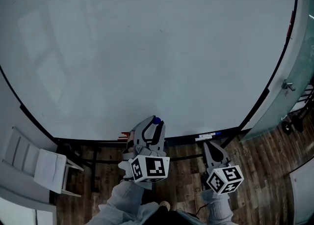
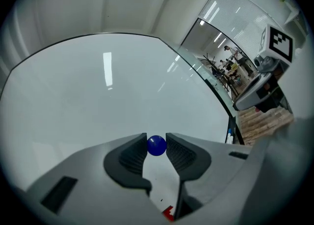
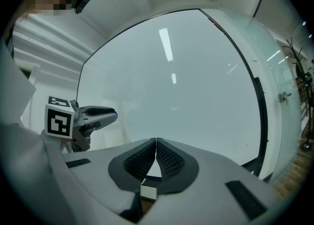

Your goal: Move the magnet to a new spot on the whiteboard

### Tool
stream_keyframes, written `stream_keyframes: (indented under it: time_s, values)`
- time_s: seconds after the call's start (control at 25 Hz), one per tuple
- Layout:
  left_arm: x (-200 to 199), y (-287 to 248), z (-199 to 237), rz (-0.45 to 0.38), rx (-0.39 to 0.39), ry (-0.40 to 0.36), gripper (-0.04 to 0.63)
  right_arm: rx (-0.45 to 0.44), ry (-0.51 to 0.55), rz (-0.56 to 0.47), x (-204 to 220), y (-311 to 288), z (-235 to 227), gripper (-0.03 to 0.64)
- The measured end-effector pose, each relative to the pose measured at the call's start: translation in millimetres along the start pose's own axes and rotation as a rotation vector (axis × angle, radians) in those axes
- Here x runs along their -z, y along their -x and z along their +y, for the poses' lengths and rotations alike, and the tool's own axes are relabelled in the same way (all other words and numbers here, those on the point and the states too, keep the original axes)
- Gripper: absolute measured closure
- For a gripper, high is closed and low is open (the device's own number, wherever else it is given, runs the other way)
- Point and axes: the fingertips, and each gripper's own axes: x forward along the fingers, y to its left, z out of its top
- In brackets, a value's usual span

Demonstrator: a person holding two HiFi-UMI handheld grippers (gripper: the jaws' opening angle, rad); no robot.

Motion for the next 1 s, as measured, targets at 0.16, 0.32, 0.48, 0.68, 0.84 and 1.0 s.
stream_keyframes:
  time_s: [0.16, 0.32, 0.48, 0.68, 0.84, 1.0]
  values:
    - [20.6, 14.2, 12.5, 0.039, -0.025, 0.032, 0.471, -0.044, -0.002, 0.014, 6.8, -11.8, 17.5, 0.589]
    - [40.0, 30.6, 22.2, 0.076, -0.054, 0.065, 0.471, -0.091, -0.006, 0.029, 12.6, -21.0, 35.8, 0.589]
    - [56.9, 49.0, 33.1, 0.105, -0.081, 0.106, 0.471, -0.137, 0.009, 0.045, 16.5, -28.4, 55.2, 0.589]
    - [77.4, 69.4, 51.0, 0.134, -0.111, 0.157, 0.471, -0.177, 0.024, 0.053, 20.3, -40.9, 79.0, 0.589]
    - [92.7, 82.8, 67.8, 0.156, -0.135, 0.183, 0.471, -0.208, 0.027, 0.057, 21.1, -53.6, 100.5, 0.589]
    - [103.5, 93.3, 88.9, 0.167, -0.161, 0.192, 0.471, -0.239, 0.036, 0.049, 17.0, -65.5, 122.5, 0.589]
